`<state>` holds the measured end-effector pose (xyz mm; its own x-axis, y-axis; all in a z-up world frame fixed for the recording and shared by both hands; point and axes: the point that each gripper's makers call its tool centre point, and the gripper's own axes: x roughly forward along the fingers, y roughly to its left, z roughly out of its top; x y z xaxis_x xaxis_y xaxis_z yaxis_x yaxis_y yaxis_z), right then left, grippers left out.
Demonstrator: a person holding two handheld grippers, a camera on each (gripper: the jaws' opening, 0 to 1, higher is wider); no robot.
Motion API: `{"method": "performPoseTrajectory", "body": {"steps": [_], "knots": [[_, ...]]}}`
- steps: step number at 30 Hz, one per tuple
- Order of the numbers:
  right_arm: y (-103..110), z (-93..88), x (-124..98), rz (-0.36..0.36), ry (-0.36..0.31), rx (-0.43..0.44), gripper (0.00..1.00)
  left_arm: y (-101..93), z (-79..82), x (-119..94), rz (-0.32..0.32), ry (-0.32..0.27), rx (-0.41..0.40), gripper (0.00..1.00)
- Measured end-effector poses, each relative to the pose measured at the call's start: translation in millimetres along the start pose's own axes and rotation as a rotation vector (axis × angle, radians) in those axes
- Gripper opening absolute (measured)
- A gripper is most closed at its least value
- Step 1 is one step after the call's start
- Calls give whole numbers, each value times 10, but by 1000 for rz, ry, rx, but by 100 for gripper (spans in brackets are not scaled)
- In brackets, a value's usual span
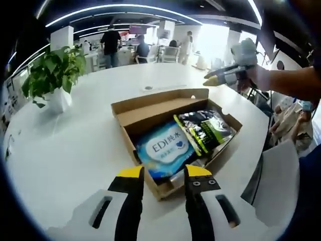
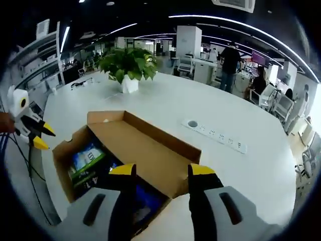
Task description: Operate the shoe box by opening the lid, removing the specified soft item, and placing it in the target area until the item is outside and the box remains undamaged.
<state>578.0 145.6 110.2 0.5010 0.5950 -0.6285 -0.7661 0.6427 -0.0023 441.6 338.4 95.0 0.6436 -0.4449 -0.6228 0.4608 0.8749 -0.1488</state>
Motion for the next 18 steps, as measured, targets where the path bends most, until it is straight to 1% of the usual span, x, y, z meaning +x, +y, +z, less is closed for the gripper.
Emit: {"method": "performPoseTrajectory", "body": {"steps": [2,3,5,7,8,10,12,16,18], "knots": [[118,-94,-47,37,19,-26,32,-120,38,42,-44,4,8,36],[128,-132,-69,30,19,-19,33,-179,43,65,-69,7,3,37],[164,-189,-99,45,22,-6,34,-244,50,130,-90,14,-3,42],[171,-259,-109,44,42,-9,32,-337,54,181,-120,28,4,41],[174,-285,-115,44,48,-13,31,-360,48,197,-124,41,7,40],[197,-325,-125,51,53,-13,29,-406,72,239,-128,39,17,39],[186,-372,-112,57,64,-11,28,-435,95,279,-133,44,5,38],[189,-426,-94,60,78,-22,28,-459,125,361,-137,56,-11,36],[173,-447,-68,60,87,-23,27,-461,114,413,-134,75,-9,36]]}}
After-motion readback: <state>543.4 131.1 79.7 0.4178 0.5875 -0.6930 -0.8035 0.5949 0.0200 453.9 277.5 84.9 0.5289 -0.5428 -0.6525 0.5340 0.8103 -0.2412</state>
